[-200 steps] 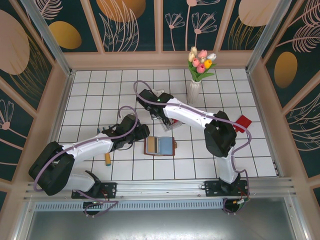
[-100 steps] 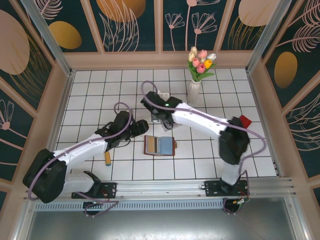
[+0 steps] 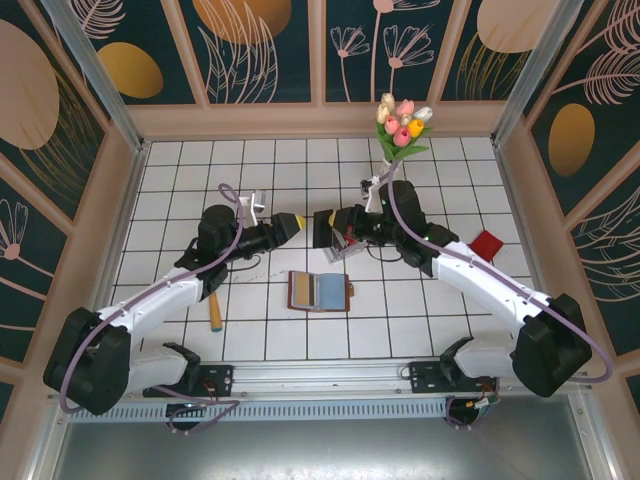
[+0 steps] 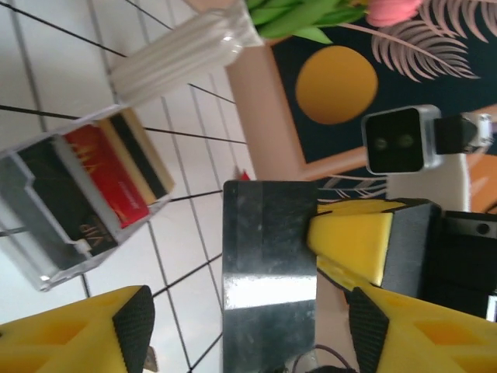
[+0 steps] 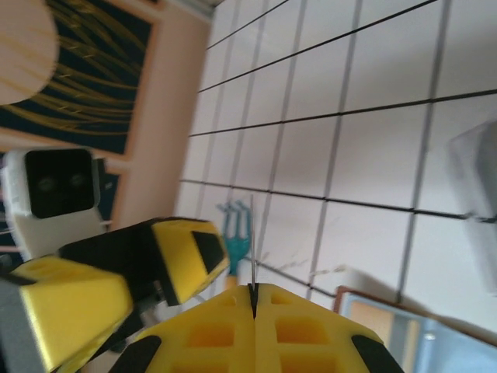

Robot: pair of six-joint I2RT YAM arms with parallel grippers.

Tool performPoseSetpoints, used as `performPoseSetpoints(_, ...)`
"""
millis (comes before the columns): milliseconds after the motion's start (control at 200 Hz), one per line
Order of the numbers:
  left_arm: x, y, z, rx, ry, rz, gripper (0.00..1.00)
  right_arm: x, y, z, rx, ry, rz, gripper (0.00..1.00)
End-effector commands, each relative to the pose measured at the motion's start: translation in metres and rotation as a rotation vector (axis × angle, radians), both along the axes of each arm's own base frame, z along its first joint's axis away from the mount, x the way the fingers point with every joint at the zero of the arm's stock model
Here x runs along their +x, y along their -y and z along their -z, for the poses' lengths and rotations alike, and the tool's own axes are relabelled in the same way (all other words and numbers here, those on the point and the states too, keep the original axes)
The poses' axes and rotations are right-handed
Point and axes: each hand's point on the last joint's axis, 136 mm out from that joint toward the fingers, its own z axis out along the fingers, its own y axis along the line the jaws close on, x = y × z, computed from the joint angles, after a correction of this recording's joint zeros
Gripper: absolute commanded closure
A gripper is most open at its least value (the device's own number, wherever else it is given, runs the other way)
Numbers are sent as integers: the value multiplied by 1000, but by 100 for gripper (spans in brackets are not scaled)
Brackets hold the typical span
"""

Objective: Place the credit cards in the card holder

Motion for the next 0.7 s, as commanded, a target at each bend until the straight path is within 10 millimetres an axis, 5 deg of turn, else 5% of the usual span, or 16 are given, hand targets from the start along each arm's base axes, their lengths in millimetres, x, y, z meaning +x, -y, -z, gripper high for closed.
performPoseSetpoints(0,-9,8,-21,-91,48,87,36,-13,-9,-39,177,60,-108,100)
performPoseSetpoints(350,-15,10,-17,-95,32,113,66,-14,-16,-37,255,33,-149,100)
performPoseSetpoints(525,-16,8,-17,-100,28,103,100,-10,-16,-23,236,-5,-125,100)
performPoseSetpoints(691,-18,5,-17,-88,27,94,100,-5,-4,6,132,-55,-53,95)
